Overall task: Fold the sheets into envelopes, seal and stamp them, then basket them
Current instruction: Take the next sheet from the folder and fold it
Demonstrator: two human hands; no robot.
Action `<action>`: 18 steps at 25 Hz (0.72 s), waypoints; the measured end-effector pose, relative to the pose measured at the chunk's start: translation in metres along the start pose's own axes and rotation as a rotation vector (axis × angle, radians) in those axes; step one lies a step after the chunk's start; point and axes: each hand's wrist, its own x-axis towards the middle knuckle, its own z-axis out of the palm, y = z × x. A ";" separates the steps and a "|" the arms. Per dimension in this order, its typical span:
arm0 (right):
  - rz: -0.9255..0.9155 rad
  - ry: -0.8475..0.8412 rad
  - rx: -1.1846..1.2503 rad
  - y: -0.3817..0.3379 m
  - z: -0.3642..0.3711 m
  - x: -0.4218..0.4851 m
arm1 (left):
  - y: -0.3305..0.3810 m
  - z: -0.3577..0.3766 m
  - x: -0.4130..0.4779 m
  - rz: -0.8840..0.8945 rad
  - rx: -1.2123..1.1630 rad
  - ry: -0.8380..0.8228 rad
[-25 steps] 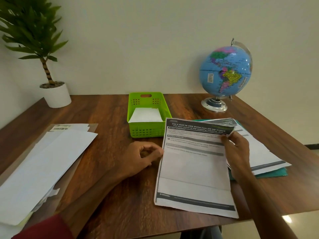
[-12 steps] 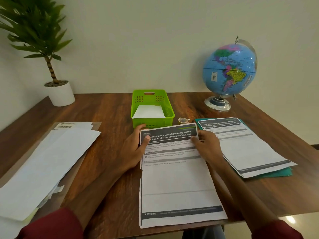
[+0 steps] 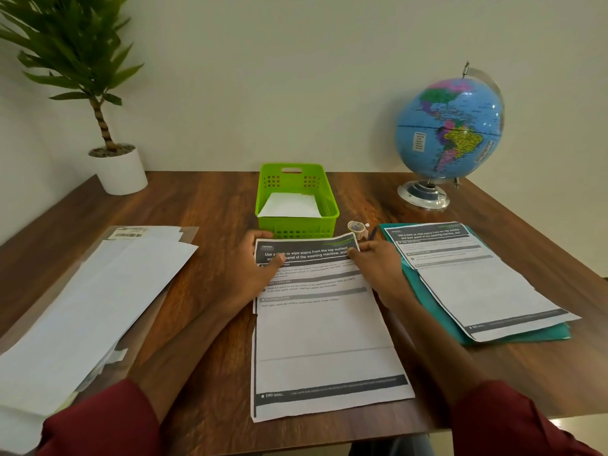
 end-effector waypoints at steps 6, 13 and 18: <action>-0.182 0.133 -0.324 -0.006 -0.023 0.013 | -0.001 0.001 0.003 -0.051 -0.013 0.011; -0.271 0.179 -0.436 -0.006 -0.023 0.050 | -0.004 0.004 0.003 -0.008 -0.066 0.021; -0.382 0.119 -0.541 0.013 -0.007 0.063 | -0.001 0.004 0.001 -0.016 -0.118 0.002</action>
